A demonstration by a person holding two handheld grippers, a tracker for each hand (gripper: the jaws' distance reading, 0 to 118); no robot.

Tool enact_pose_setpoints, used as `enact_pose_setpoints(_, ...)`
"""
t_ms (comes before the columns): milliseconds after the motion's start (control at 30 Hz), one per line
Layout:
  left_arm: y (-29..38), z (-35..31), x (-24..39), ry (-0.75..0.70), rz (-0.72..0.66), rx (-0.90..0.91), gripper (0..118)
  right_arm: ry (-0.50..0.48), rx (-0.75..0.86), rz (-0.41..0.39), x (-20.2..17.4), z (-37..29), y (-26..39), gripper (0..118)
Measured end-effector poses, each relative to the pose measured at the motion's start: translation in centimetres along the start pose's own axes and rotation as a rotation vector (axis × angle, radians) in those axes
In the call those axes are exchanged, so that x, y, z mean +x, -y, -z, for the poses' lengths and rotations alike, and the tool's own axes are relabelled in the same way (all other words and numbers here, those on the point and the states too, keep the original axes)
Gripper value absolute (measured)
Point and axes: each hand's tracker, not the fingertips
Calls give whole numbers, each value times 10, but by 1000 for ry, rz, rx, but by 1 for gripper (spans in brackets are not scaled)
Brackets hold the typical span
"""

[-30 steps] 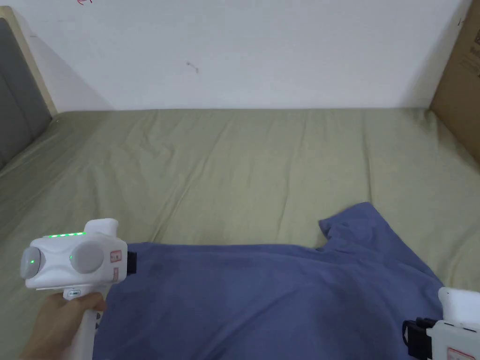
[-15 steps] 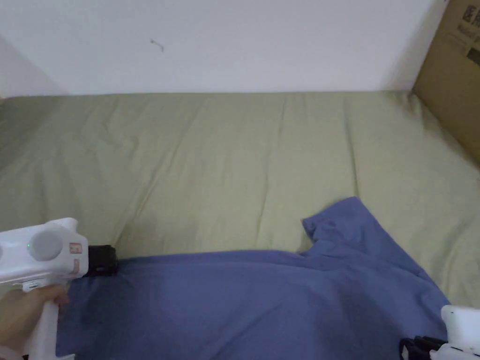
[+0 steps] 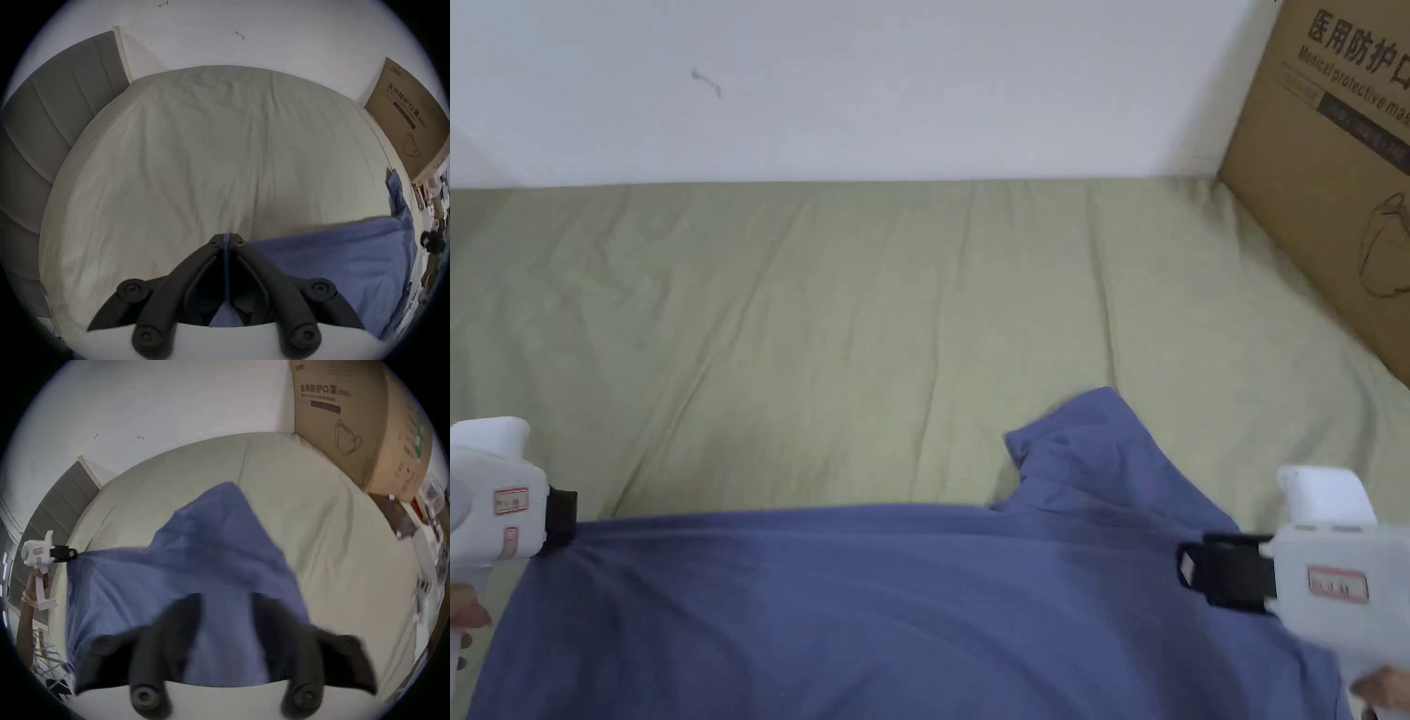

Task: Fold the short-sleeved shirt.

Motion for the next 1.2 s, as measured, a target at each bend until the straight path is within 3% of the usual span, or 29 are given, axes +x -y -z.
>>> enact_pose_setpoints(33, 0, -3, -1, 5, -9, 8, 1, 9, -2, -20, 7, 9, -13, 75)
enact_pose_setpoints(133, 1, -6, -4, 8, -2, 11, 1, 45, -27, -6, 24, 33, -42, 75)
enact_pose_setpoints(267, 2, -4, 0, -9, 46, 4, 1, 60, -98, 75, 47, 65, -55, 75)
enact_pose_setpoints(400, 3, -1, 1, -18, 51, 0, 1, 50, -220, -13, 36, 94, -42, 66)
enact_pose_setpoints(467, 3, 0, 1, -20, 51, -4, 1, 106, -180, -75, 23, 92, -39, 61)
enact_pose_setpoints(500, 3, 0, 0, -20, 51, -7, 1, 110, -186, -91, 20, 91, -41, 57)
enact_pose_setpoints(533, 3, 1, 0, -19, 53, -9, 1, 108, -187, -98, 14, 87, -43, 43)
enact_pose_setpoints(567, 3, 1, -1, -18, 50, -12, 1, 113, -183, -110, 12, 84, -44, 14)
enact_pose_setpoints(600, 4, 0, -2, -14, 44, -14, 1, 105, -181, -103, 9, 83, -45, 1)
enact_pose_setpoints(700, 4, -7, -3, -14, 28, -16, 1, 122, -196, -130, 3, 83, -45, 1)
enact_pose_setpoints(867, 1, -44, 0, -21, 48, 15, 1, 63, -115, 25, 9, 47, -58, 1)
enact_pose_setpoints(1200, -10, -177, 5, -46, 87, 210, 1, 6, 82, 52, 3, -96, -83, 1)
